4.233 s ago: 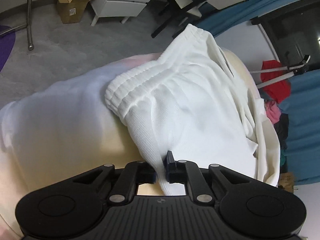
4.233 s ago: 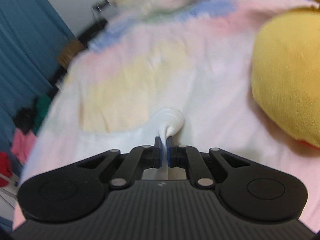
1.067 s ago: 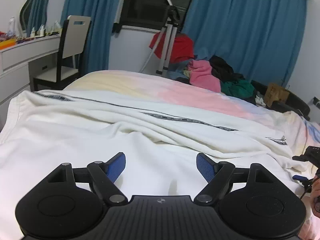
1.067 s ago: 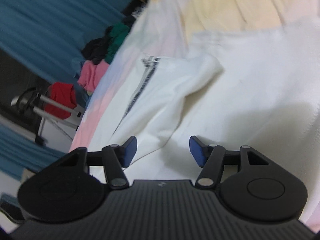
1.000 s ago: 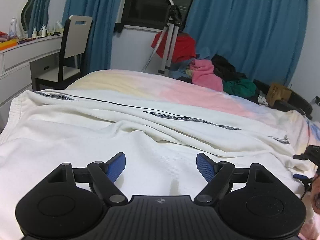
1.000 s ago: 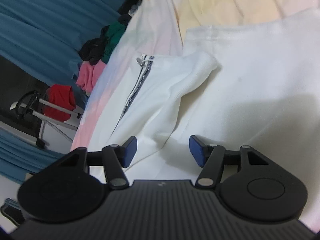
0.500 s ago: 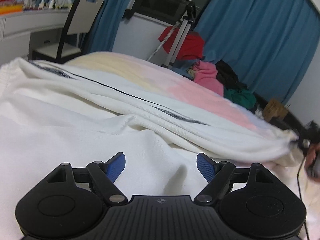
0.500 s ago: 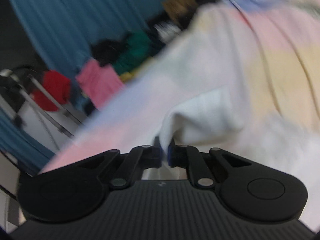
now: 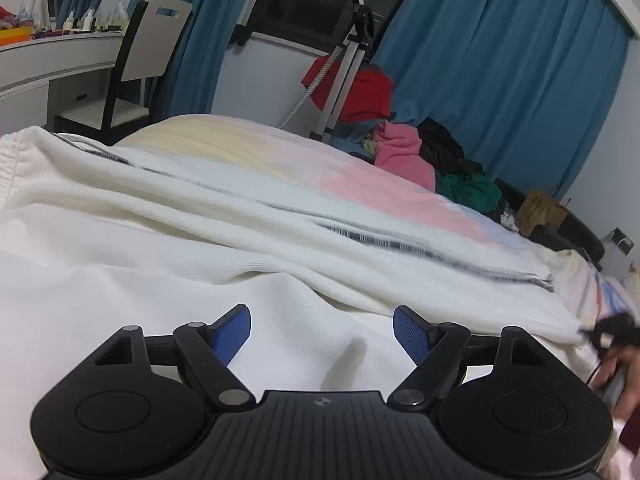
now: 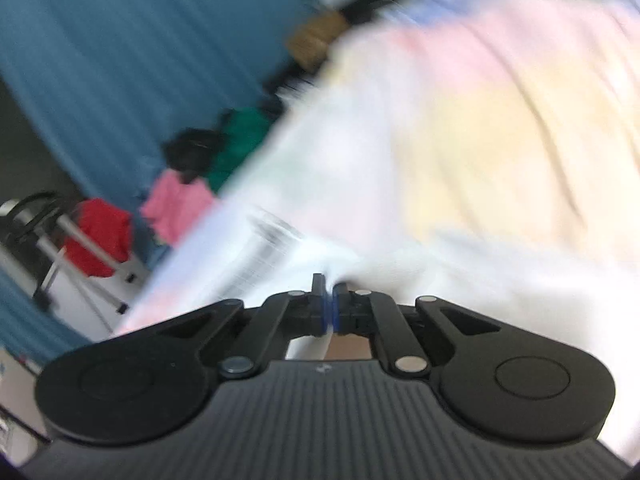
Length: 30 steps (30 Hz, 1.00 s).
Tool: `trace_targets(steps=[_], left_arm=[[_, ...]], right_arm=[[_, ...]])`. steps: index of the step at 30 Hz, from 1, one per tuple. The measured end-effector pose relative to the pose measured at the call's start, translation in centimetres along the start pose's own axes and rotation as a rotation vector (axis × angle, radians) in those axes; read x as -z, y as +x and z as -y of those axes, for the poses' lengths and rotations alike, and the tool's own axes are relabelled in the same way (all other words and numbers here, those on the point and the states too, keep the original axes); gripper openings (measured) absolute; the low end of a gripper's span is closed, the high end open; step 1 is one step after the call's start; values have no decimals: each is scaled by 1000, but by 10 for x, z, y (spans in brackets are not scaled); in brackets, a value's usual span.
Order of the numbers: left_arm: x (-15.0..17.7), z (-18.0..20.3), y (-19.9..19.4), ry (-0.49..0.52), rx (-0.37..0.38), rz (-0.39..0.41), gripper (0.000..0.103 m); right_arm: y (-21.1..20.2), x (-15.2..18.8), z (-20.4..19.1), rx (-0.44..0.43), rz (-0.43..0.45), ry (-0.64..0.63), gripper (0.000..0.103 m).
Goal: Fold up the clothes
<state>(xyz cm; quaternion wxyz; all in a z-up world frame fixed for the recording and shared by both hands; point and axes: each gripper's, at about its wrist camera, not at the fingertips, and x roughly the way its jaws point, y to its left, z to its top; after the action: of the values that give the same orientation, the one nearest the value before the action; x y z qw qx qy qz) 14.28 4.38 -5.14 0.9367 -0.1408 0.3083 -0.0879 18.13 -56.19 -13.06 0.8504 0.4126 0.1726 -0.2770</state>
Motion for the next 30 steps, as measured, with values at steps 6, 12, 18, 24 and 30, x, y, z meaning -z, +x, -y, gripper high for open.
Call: trace_targets(steps=[6, 12, 18, 24, 30], left_arm=[[-1, 13, -5, 53, -31, 13, 81], [-1, 26, -18, 90, -26, 30, 81], [2, 45, -50, 163, -24, 93, 82], [12, 63, -78, 240, -7, 121, 83], [29, 68, -98, 249, 4, 108, 84]], right_arm=[[7, 5, -5, 20, 6, -146, 6], [-24, 18, -38, 76, 22, -397, 8], [-98, 25, -64, -3, 31, -470, 8], [-186, 61, -84, -213, -52, -593, 8], [-247, 92, -96, -342, -74, -655, 8]])
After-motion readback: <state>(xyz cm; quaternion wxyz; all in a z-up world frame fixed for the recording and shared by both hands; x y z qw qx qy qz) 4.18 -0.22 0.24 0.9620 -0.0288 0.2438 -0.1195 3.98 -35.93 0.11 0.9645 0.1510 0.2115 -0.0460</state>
